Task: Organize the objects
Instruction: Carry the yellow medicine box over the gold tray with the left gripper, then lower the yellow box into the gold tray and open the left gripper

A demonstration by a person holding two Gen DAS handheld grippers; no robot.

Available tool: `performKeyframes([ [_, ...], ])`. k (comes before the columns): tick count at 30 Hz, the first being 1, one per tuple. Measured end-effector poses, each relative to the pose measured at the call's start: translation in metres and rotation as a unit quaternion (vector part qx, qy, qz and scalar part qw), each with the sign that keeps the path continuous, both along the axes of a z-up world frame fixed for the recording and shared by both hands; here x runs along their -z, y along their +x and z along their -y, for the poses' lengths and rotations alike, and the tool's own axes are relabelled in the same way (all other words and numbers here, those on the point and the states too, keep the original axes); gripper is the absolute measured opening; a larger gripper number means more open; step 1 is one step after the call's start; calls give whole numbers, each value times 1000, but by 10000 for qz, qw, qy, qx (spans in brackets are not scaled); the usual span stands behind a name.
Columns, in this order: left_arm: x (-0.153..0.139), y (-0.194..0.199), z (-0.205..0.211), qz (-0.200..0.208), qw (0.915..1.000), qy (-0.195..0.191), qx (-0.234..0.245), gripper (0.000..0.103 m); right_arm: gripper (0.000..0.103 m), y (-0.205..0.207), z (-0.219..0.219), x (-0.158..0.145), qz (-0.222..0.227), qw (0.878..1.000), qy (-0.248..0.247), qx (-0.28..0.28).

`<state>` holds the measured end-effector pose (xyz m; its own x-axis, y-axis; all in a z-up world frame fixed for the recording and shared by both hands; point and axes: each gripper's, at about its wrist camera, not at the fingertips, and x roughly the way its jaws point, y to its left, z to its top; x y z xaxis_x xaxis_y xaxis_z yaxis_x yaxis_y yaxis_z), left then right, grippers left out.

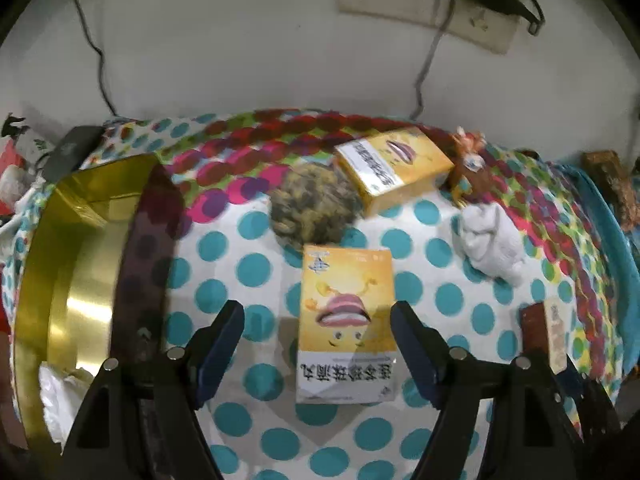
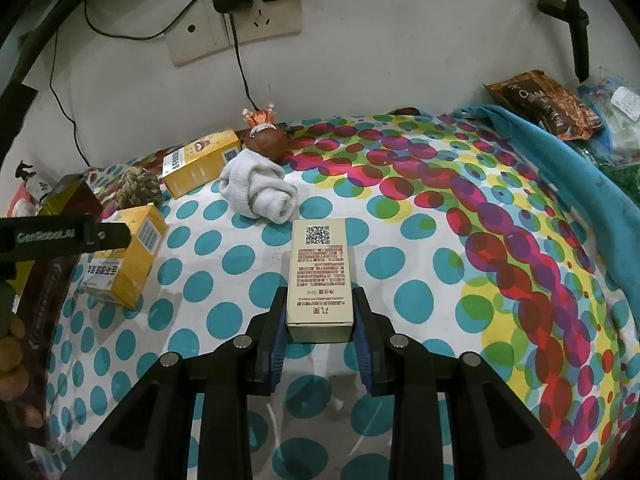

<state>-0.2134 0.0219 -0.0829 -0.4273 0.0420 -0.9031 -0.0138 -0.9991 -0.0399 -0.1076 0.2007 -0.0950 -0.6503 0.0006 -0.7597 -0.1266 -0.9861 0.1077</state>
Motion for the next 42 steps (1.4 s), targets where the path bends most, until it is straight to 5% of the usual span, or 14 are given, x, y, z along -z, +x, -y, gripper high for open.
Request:
performKeyframes([
  [3,-5,4,-10,-227,9996,89,142,78,28,0,1,0,-16,10000,2,-30],
  [6,12,-7,-25,42,9981,-561,264,78,28,0,2,0,4,10000,-14,-51],
  [12,28,-7,-14,39,9994,-331,96,77,29,0,1,1,18,10000,-67,-44],
  [14,29,-5,-6,-10,10000,-48,44,66,29,-1,1,2,39,9999,-78,-51],
  [15,28,-4,-3,-71,10000,-22,-29,52,29,-1,1,2,33,10000,-74,-48],
  [24,25,3,-2,-278,9992,-286,1,52,31,-2,1,3,67,10000,-47,-26],
  [42,-55,96,44,-1424,9872,-713,-98,52,31,-5,13,-1,114,9993,359,-41],
])
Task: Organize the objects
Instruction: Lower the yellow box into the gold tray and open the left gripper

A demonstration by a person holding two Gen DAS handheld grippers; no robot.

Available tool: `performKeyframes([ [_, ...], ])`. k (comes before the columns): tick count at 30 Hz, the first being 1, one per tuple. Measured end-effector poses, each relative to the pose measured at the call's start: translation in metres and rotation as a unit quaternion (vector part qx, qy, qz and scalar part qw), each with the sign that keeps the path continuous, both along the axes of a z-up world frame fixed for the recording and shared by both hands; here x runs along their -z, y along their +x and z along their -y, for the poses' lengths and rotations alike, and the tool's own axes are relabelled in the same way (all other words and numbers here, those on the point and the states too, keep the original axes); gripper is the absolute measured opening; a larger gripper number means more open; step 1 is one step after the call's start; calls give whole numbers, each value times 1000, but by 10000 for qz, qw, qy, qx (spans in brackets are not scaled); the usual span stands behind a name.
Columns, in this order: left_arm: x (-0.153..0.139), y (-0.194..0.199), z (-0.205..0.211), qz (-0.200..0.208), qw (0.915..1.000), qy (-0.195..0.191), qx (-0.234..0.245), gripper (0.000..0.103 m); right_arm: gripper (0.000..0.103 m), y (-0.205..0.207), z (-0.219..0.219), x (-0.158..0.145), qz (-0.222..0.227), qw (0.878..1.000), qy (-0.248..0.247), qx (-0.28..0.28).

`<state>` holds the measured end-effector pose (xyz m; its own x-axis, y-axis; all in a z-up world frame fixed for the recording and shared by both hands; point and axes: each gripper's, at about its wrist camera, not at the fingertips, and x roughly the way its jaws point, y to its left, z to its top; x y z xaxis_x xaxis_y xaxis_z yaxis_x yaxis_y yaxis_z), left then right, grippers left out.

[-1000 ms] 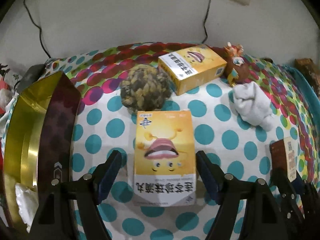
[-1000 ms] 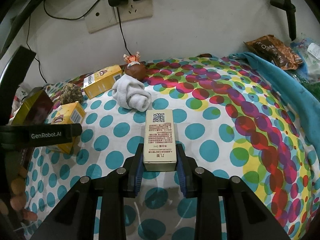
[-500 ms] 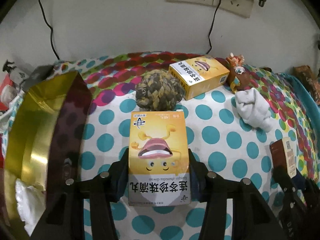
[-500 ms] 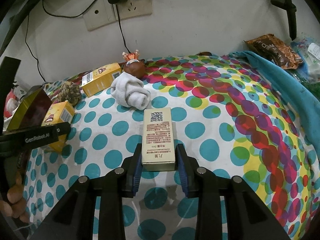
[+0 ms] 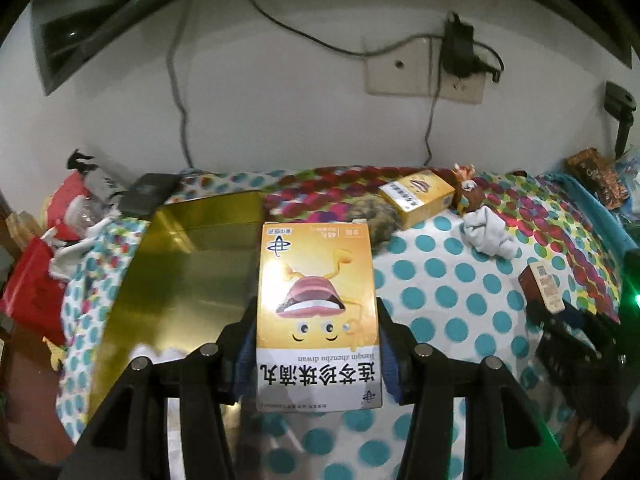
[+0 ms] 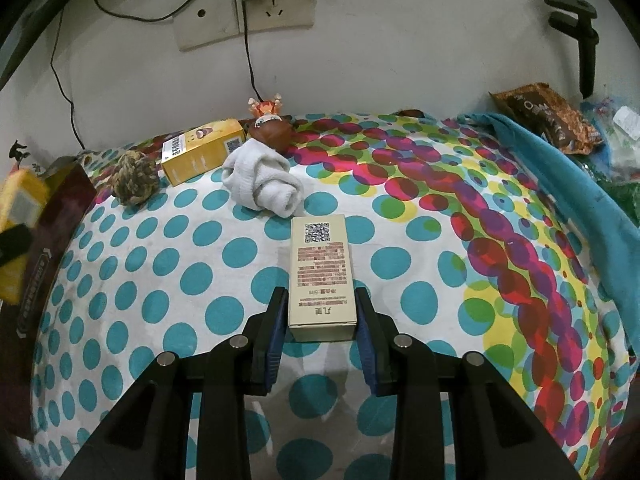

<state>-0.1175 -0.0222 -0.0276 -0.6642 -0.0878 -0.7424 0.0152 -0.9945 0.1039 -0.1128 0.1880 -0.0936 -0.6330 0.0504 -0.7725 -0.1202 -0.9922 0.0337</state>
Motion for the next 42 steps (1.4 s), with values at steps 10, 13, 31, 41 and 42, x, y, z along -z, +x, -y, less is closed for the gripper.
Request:
performKeyframes([
  [10,5,38,96,-1,9971,39,-760,52,31,7,4,-8,-281,9996,68,-27],
  [13,14,43,115,81,9961,121,-871,52,30,10,5,-12,-420,9991,73,-36],
  [31,33,49,138,402,9956,618,-576,57,27,18,28,-15,-441,9970,404,-492],
  [41,23,81,150,376,9950,875,-302,70,27,24,73,-49,-765,9922,140,-979],
  [42,22,85,151,347,9953,846,-320,70,27,25,81,-54,-808,9909,84,-1077],
])
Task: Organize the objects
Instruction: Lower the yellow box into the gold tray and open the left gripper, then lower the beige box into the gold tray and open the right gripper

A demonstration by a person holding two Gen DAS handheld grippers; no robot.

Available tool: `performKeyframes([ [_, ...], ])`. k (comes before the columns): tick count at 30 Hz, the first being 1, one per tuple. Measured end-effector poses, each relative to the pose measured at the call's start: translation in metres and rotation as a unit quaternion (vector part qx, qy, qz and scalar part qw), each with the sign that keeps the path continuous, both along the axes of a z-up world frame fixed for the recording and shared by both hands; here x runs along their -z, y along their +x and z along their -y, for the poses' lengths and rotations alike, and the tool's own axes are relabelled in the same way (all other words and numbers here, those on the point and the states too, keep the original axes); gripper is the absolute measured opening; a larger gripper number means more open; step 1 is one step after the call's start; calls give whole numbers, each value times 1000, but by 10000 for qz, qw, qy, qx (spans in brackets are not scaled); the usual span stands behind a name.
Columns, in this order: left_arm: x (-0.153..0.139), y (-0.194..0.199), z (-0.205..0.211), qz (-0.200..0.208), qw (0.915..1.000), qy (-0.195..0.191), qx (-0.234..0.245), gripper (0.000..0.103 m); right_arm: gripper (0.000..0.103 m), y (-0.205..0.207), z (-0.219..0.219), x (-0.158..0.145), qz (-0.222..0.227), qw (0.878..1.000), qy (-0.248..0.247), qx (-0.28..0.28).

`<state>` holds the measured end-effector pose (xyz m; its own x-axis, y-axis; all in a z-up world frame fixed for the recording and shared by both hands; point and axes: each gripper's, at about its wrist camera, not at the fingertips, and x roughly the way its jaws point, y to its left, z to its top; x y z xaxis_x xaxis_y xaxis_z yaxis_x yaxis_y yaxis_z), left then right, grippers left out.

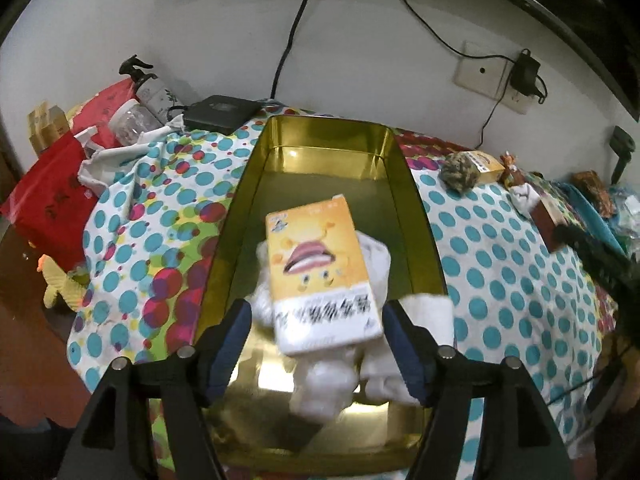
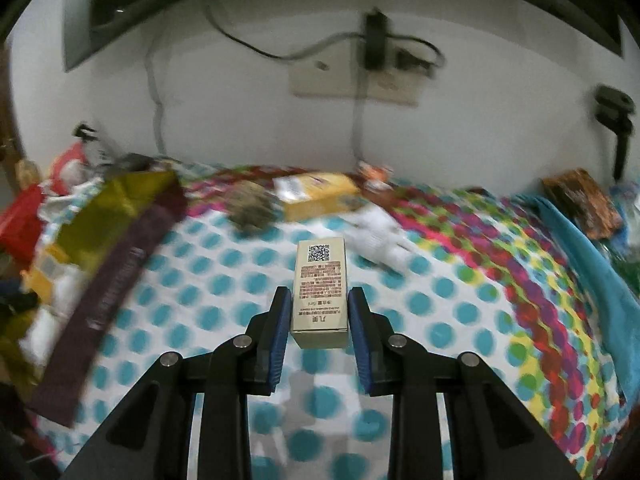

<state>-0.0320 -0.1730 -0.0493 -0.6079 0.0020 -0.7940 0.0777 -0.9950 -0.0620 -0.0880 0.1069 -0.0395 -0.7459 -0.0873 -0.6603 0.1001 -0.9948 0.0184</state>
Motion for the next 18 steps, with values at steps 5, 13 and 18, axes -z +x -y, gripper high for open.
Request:
performKeyframes([
  [5,0,17,6,-29,9987,-471,-198,71,27,2,61,-21,-122,9968,-273,-737],
  [13,-5,26,33,-113,9983,-342,-462,71,27,-4,159,-25,2,9846,-253,-1730],
  [18,-9,34,50,-174,9977,-186,-625,71,27,-17,205,-10,263,9794,-5,-2004],
])
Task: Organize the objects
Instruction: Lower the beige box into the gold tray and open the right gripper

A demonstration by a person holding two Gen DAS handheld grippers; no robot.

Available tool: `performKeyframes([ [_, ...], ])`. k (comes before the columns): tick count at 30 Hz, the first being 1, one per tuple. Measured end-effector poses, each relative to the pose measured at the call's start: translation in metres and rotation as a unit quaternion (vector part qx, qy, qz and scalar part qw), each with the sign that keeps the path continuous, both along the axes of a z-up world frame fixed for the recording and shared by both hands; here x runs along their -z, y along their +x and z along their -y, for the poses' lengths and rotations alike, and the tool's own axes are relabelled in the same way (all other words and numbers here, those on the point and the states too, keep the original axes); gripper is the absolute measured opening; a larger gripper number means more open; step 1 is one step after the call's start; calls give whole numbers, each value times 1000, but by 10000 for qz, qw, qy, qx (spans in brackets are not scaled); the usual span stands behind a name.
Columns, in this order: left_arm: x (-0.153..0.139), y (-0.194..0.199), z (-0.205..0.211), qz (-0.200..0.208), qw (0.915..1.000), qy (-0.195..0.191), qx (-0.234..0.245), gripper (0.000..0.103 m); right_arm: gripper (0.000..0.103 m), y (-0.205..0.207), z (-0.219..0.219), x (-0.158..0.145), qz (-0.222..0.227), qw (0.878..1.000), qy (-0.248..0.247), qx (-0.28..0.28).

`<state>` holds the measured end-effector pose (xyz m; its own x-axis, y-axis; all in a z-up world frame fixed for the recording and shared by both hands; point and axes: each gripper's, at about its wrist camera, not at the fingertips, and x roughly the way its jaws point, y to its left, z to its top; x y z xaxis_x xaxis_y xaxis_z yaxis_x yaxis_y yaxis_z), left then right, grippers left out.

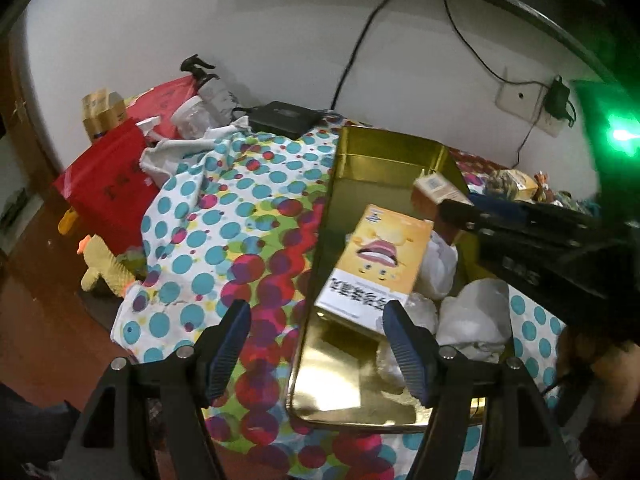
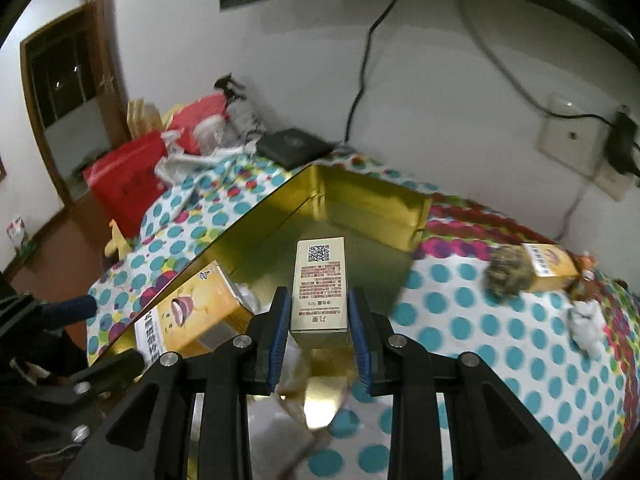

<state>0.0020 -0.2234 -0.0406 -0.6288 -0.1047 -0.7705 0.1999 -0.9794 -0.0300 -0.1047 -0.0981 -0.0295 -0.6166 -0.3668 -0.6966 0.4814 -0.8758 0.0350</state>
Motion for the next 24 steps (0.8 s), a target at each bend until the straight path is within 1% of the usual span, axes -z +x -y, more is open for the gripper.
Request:
performKeyframes([
  [2,1,2,6,36,10000,54,-65,71,27,-9,10,5,79,10000,40,5],
  [7,6,0,15,127,9991,356,-189,71,27,-21,14,11,260,9996,64,22],
  [10,7,-2,11,142,9992,312,-186,71,28,-25,13,17,456,9989,24,-54],
  [12,6,-3,6,120,9996,218,-126,70,30,-27,9,21,614,9980,-134,-66],
  [13,5,-4,4,114,9997,185,-101,71,33,-26,4,21,575,9981,-223,-25],
  [14,4,-5,1,96,9998,178,-77,71,39,-25,3,19,523,9983,-247,-6],
  [15,3,-6,-1,92,9998,180,-55,71,48,-23,-1,17,440,9986,-288,14],
  [17,1,-8,-4,73,9997,217,-34,70,60,-19,-11,10,257,9988,-424,16],
  [18,0,-9,-6,67,9997,239,-22,71,63,-17,-17,6,146,9988,-470,63],
  [21,-3,-14,-13,26,9997,249,1,71,68,-10,-47,-6,-216,9977,-595,224],
  [24,-5,-20,-24,83,9997,234,80,71,72,-11,-78,-9,-461,9968,-366,533],
])
